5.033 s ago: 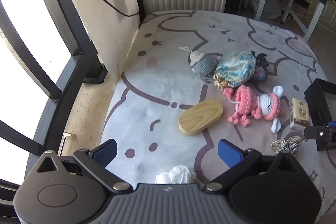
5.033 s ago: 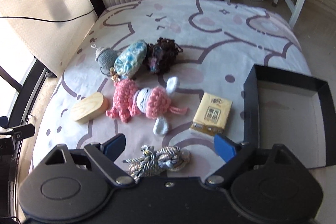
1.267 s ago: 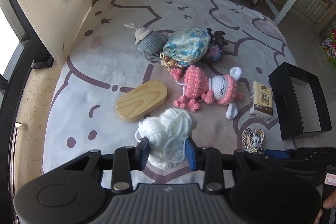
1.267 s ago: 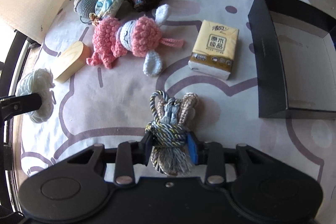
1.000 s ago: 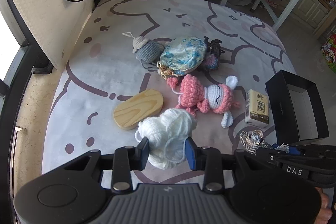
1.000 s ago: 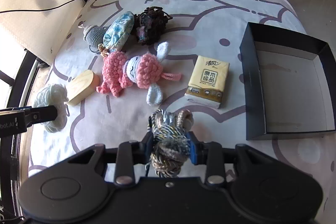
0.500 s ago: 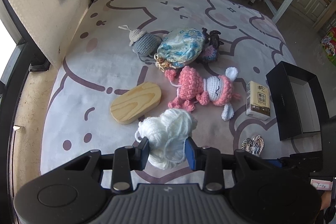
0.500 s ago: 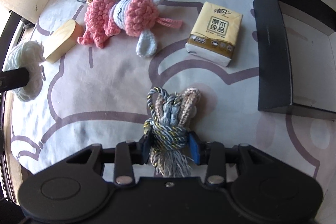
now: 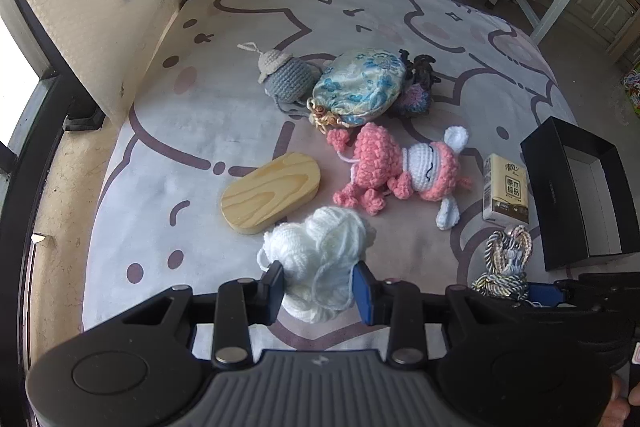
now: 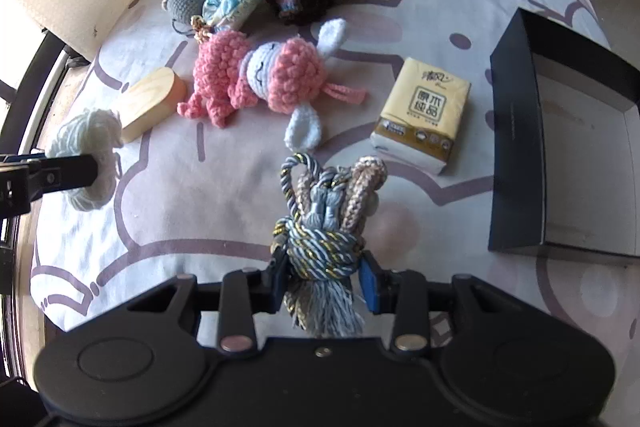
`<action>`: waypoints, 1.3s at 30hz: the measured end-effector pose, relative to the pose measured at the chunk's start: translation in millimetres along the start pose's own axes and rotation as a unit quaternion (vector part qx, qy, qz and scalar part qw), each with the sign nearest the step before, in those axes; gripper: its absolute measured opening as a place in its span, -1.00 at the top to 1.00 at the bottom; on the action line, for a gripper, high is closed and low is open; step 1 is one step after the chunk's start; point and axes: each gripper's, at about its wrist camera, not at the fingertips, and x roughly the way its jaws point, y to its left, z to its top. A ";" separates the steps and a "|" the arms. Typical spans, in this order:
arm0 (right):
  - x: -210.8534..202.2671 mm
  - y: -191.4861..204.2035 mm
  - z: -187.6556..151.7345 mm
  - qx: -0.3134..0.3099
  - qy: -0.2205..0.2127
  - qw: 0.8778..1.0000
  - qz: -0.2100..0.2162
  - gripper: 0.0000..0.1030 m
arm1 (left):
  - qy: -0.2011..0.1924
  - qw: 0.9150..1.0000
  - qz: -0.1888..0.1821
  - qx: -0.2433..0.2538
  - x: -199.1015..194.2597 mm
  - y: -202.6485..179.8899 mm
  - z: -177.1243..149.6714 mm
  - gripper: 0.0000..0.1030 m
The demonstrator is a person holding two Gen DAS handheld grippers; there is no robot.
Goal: Organize objects
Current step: 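Carry the yarn ball in the left tool while the right tool carries the rope toward the black box, then lower the yarn ball into the box and open the left tool while the right tool releases the rope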
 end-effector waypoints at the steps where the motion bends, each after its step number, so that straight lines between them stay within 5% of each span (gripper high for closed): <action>1: -3.7 1.3 0.9 -0.004 -0.005 1.000 0.001 0.26 | -0.001 1.000 0.001 -0.001 -0.2 0.0 0.5 0.28; 19: -57.1 -9.7 23.2 -0.061 -0.069 0.996 0.011 0.26 | -0.013 1.000 0.010 -0.009 2.2 -22.9 16.0 0.28; 39: -87.5 -74.9 38.8 -0.029 -0.114 0.993 -0.017 0.26 | -0.032 0.999 -0.025 0.030 5.5 -110.1 44.6 0.27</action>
